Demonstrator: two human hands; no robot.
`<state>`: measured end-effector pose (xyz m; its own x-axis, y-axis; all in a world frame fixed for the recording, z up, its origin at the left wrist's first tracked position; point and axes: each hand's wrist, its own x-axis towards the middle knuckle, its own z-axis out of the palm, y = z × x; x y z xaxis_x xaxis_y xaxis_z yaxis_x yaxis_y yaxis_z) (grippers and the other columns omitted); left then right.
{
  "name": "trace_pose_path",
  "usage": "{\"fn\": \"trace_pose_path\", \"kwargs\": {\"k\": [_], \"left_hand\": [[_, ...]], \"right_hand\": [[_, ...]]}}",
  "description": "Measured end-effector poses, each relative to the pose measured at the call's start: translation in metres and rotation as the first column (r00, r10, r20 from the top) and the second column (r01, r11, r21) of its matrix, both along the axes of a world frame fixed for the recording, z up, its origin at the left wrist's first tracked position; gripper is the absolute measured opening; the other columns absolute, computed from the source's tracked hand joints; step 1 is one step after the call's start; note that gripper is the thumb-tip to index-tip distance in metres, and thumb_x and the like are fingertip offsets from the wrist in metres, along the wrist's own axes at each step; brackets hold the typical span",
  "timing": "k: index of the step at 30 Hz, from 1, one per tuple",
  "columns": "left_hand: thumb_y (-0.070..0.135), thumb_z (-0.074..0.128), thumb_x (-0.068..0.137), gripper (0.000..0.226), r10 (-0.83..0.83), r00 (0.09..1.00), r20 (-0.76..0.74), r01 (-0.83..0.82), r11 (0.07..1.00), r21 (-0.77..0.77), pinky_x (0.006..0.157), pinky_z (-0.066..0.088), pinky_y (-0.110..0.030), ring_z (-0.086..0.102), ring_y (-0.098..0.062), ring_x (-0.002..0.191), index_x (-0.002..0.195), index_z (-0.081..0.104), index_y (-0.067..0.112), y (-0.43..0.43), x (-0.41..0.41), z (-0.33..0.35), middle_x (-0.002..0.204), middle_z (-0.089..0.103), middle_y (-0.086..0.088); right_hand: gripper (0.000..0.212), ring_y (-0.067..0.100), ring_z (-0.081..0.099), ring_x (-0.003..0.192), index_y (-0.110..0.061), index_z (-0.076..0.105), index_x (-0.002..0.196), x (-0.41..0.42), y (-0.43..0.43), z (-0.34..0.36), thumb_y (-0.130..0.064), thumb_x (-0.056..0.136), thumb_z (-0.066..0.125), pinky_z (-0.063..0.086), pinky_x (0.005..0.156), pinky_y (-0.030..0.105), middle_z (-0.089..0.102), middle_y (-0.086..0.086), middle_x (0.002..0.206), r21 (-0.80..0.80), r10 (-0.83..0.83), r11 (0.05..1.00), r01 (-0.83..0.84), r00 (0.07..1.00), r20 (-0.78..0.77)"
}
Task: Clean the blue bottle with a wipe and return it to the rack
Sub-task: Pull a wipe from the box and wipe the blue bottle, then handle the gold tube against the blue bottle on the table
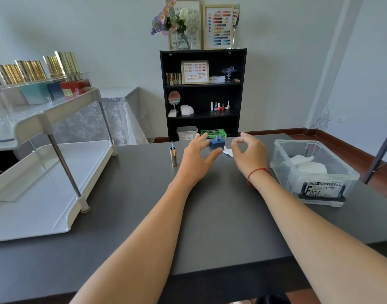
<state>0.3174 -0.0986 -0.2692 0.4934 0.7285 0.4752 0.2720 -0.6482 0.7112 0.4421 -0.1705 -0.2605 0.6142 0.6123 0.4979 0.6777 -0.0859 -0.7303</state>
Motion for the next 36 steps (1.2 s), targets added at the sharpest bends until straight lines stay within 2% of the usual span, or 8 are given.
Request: {"fn": "trace_pose_path", "kwargs": {"k": [5,14,21,25,29,31,34,36], "left_hand": [[0.034,0.062,0.088,0.044,-0.024,0.998,0.052,0.025,1.0,-0.012,0.114,0.015,-0.033,0.019,-0.014,0.145,0.13,0.057,0.021,-0.02,-0.007,0.007,0.149,0.04,-0.001],[0.032,0.06,0.09,0.036,-0.105,0.993,-0.048,0.101,0.993,-0.067,0.118,0.017,-0.042,0.017,-0.019,0.146,0.125,0.06,0.027,-0.062,-0.043,0.014,0.151,0.036,-0.008],[0.032,0.057,0.092,0.041,-0.033,0.997,-0.067,0.024,0.99,-0.137,0.117,0.013,-0.039,0.018,-0.019,0.146,0.131,0.054,0.024,-0.072,-0.058,0.005,0.151,0.036,-0.004],[0.028,0.048,0.097,0.04,-0.005,0.966,-0.258,-0.014,0.997,-0.073,0.117,0.015,-0.038,0.013,-0.022,0.147,0.135,0.05,0.016,-0.069,-0.056,0.005,0.153,0.032,-0.007],[0.025,0.042,0.099,0.034,0.049,0.913,-0.406,-0.077,0.996,-0.053,0.109,0.034,-0.043,0.034,-0.031,0.133,0.121,0.055,0.003,-0.063,-0.054,0.005,0.129,0.049,-0.015],[0.026,0.042,0.098,0.036,0.073,0.893,-0.443,-0.096,0.995,-0.03,0.108,0.035,-0.041,0.035,-0.031,0.132,0.124,0.054,0.003,-0.061,-0.055,0.003,0.129,0.049,-0.014],[0.03,0.048,0.096,0.046,0.148,0.927,-0.344,-0.16,0.987,-0.007,0.116,0.023,-0.038,0.024,-0.025,0.143,0.137,0.046,0.009,-0.064,-0.063,0.004,0.152,0.033,-0.008],[0.031,0.055,0.092,0.045,0.258,0.951,-0.17,-0.252,0.966,0.056,0.113,0.03,-0.036,0.038,-0.022,0.136,0.133,0.052,0.012,-0.064,-0.073,0.008,0.149,0.04,-0.004]], "right_hand": [[0.033,0.018,0.037,0.137,-0.019,0.058,0.127,-0.011,-0.033,0.017,-0.022,0.095,0.051,0.027,0.104,0.024,0.045,0.002,0.146,-0.078,0.307,0.948,-0.309,0.951,-0.035],[0.032,0.019,0.033,0.14,-0.021,0.059,0.126,-0.033,-0.073,0.035,-0.025,0.095,0.052,0.024,0.11,0.032,0.039,0.003,0.15,-0.182,0.423,0.886,-0.427,0.904,-0.064],[0.038,0.026,0.036,0.137,-0.017,0.048,0.136,-0.053,-0.069,0.02,-0.025,0.099,0.043,0.026,0.112,0.036,0.039,0.004,0.149,-0.334,0.414,0.845,-0.417,0.906,-0.084],[0.036,0.03,0.045,0.129,-0.027,0.053,0.131,-0.053,-0.061,0.008,-0.034,0.097,0.044,0.035,0.11,0.046,0.049,0.003,0.141,-0.385,0.345,0.857,-0.342,0.936,-0.064],[0.037,0.028,0.044,0.129,-0.026,0.052,0.131,-0.053,-0.049,-0.002,-0.037,0.097,0.042,0.029,0.112,0.051,0.049,0.006,0.14,-0.435,0.3,0.852,-0.292,0.953,-0.052],[0.037,0.027,0.045,0.128,-0.027,0.052,0.131,-0.055,-0.047,-0.003,-0.038,0.097,0.041,0.029,0.111,0.052,0.052,0.006,0.138,-0.442,0.288,0.853,-0.276,0.957,-0.041],[0.036,0.027,0.046,0.127,-0.028,0.053,0.129,-0.055,-0.045,-0.003,-0.038,0.097,0.04,0.029,0.111,0.05,0.054,0.005,0.135,-0.454,0.282,0.85,-0.269,0.959,-0.04],[0.034,0.027,0.046,0.126,-0.028,0.054,0.127,-0.055,-0.044,-0.001,-0.036,0.097,0.039,0.026,0.112,0.049,0.055,0.005,0.133,-0.452,0.267,0.854,-0.256,0.963,-0.041]]}}
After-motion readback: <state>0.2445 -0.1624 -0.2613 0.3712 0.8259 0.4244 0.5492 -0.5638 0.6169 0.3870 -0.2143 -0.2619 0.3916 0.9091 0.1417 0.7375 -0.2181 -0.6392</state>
